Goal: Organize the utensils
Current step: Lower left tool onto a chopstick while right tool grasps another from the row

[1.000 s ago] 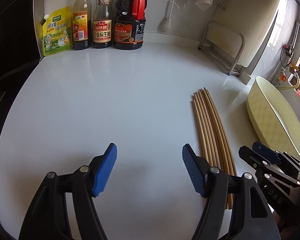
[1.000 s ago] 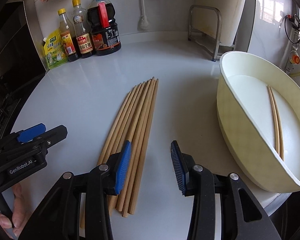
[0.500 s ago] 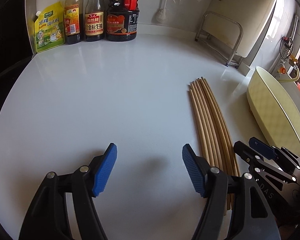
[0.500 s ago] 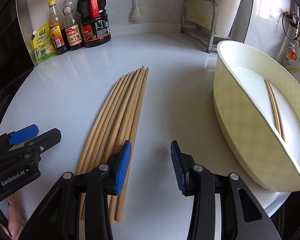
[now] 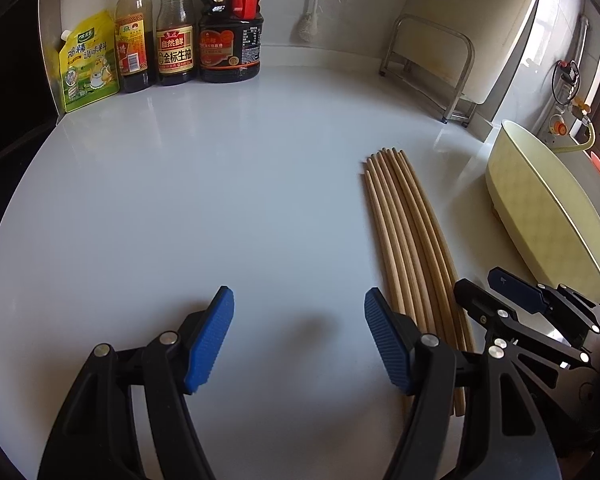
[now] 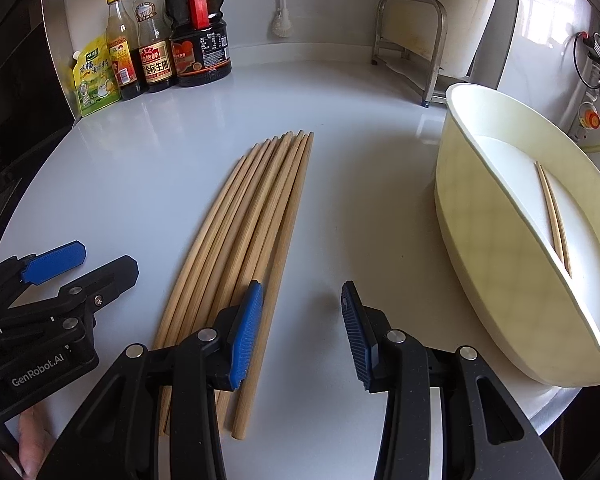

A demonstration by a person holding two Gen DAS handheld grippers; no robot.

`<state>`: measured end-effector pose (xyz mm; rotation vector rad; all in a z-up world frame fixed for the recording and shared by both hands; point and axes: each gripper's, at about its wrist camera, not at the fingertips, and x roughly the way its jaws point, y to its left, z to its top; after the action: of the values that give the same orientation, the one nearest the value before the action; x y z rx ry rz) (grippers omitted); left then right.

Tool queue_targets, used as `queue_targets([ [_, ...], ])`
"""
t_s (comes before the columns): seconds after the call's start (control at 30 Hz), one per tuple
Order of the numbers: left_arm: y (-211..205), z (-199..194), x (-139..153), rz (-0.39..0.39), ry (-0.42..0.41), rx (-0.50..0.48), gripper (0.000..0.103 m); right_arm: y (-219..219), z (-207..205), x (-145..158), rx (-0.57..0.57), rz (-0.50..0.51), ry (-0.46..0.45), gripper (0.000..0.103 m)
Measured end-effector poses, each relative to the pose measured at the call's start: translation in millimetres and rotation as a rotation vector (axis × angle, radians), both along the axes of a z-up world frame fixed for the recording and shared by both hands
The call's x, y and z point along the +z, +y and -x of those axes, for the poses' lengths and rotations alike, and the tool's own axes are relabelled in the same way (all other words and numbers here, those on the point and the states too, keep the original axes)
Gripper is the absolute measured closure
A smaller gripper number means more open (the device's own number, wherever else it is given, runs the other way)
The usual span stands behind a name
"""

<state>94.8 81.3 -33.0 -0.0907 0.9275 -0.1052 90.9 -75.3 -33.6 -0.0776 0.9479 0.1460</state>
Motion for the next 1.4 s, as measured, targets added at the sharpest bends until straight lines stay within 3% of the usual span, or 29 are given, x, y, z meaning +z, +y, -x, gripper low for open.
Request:
queue_targets([
  [0.57,-2.4,-0.2,-2.6,-0.029,0.003,0.005,0.035,7.8,0.9,-2.9,0.043,-0.017,0.019,0.064],
  [1.2,-14.5,-17.4,-8.0,-0.114,0.024,-0.04,0.034,-10.0,-4.7,-3.4,-0.027,-0.006,0.017,0.063],
  [1.4,-5.7,-9.1,-3.9,-0.047,0.012,-0.061,0.034,-10.4,-5.0,-4.0,-0.023,-0.006,0.015,0.063],
])
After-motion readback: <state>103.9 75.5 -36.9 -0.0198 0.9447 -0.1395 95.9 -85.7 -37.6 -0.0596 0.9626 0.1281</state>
